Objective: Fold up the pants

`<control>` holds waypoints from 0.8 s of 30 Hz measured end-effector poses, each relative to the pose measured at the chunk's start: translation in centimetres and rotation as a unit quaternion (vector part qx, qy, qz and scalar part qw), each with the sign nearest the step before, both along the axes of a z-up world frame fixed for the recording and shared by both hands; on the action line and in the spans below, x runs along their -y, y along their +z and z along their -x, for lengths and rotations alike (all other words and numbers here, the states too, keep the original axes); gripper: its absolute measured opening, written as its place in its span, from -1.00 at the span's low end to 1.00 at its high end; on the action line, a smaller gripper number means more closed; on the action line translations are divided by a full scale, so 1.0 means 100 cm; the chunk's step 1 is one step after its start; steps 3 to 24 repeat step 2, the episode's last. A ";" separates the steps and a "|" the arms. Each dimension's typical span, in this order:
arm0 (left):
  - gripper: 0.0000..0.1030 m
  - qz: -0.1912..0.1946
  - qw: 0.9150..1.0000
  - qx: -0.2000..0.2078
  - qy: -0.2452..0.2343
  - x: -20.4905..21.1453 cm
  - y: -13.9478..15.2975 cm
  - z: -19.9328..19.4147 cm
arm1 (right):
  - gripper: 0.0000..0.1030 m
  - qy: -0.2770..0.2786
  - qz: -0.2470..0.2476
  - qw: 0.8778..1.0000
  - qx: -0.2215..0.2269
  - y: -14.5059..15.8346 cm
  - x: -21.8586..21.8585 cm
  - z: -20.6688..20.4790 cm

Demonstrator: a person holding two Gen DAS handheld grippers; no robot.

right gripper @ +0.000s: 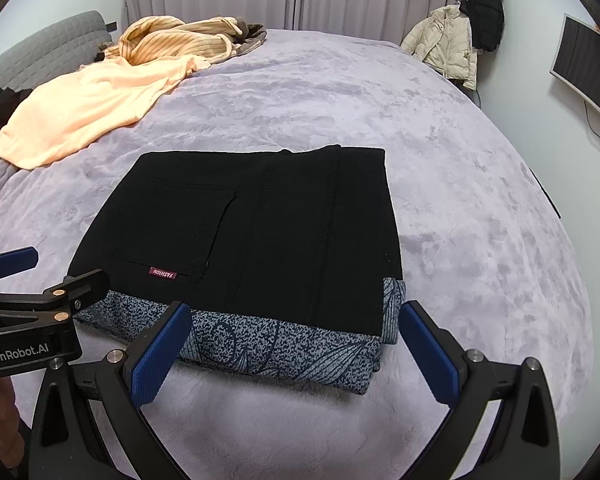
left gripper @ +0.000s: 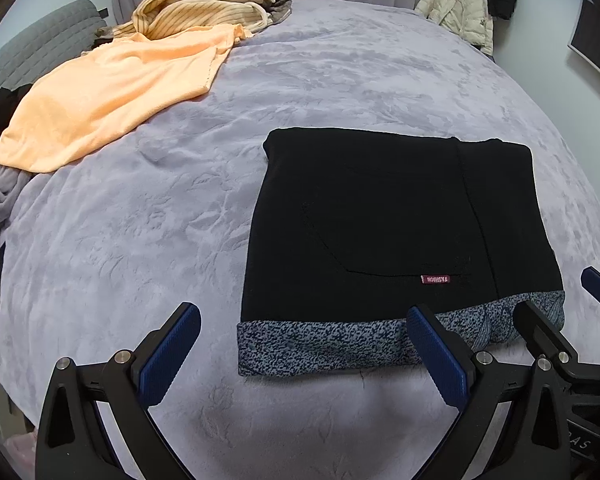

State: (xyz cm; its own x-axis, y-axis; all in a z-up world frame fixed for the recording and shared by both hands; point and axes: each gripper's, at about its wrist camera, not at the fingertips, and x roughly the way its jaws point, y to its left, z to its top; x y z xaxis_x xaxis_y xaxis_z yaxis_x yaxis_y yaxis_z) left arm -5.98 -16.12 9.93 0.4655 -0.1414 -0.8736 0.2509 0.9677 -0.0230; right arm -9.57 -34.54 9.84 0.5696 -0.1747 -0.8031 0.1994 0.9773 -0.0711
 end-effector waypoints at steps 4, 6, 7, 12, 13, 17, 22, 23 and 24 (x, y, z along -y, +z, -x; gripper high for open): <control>1.00 0.000 1.000 -0.001 0.001 -0.011 -0.005 0.006 | 1.00 -0.004 -0.019 1.000 0.009 -0.005 -0.006 0.010; 1.00 0.000 1.000 -0.001 0.001 -0.011 -0.005 0.006 | 1.00 -0.004 -0.019 1.000 0.009 -0.005 -0.006 0.010; 1.00 0.000 1.000 -0.001 0.001 -0.011 -0.005 0.006 | 1.00 -0.004 -0.019 1.000 0.009 -0.005 -0.006 0.010; 1.00 0.000 1.000 -0.001 0.001 -0.011 -0.005 0.006 | 1.00 -0.004 -0.019 1.000 0.009 -0.005 -0.006 0.010; 1.00 0.000 1.000 -0.001 0.001 -0.011 -0.005 0.006 | 1.00 -0.004 -0.019 1.000 0.009 -0.005 -0.006 0.010; 1.00 0.000 1.000 -0.001 0.001 -0.011 -0.005 0.006 | 1.00 -0.004 -0.019 1.000 0.009 -0.005 -0.006 0.010; 1.00 0.000 1.000 -0.001 0.001 -0.011 -0.005 0.006 | 1.00 -0.004 -0.019 1.000 0.009 -0.005 -0.006 0.010; 1.00 0.000 1.000 -0.001 0.001 -0.011 -0.005 0.006 | 1.00 -0.004 -0.019 1.000 0.009 -0.005 -0.006 0.010; 1.00 0.000 1.000 -0.001 0.001 -0.011 -0.005 0.006 | 1.00 -0.004 -0.019 1.000 0.009 -0.005 -0.006 0.010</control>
